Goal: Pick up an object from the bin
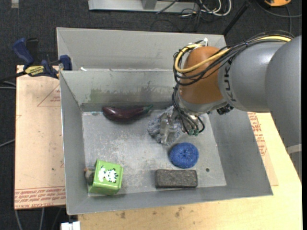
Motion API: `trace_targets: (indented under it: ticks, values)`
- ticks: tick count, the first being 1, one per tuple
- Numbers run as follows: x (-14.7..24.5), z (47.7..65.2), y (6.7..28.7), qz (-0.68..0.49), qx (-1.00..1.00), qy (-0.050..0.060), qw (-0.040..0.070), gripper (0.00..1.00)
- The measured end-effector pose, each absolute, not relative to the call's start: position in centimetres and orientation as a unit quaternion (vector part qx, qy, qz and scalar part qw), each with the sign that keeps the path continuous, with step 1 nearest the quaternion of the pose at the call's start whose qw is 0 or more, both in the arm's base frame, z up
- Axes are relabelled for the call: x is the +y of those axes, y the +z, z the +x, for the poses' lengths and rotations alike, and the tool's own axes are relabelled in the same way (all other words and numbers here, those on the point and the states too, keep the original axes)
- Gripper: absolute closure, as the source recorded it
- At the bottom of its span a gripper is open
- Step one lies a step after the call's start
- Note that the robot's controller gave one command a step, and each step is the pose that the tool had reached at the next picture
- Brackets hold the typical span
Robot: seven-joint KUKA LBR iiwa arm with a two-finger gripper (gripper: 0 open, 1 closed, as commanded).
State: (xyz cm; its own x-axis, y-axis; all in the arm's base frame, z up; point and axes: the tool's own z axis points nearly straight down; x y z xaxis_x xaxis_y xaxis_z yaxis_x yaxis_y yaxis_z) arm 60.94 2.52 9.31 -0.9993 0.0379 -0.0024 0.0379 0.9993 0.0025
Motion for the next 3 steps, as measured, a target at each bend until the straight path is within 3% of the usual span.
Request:
trace_targets:
  ticks: [1, 3]
  values:
    - [1.7, 61.5, 11.2, 0.019, 1.000, 0.001, 0.000, 1.00]
    - [2.6, 60.9, 18.6, 0.007, 1.000, 0.001, 0.001, 1.00]
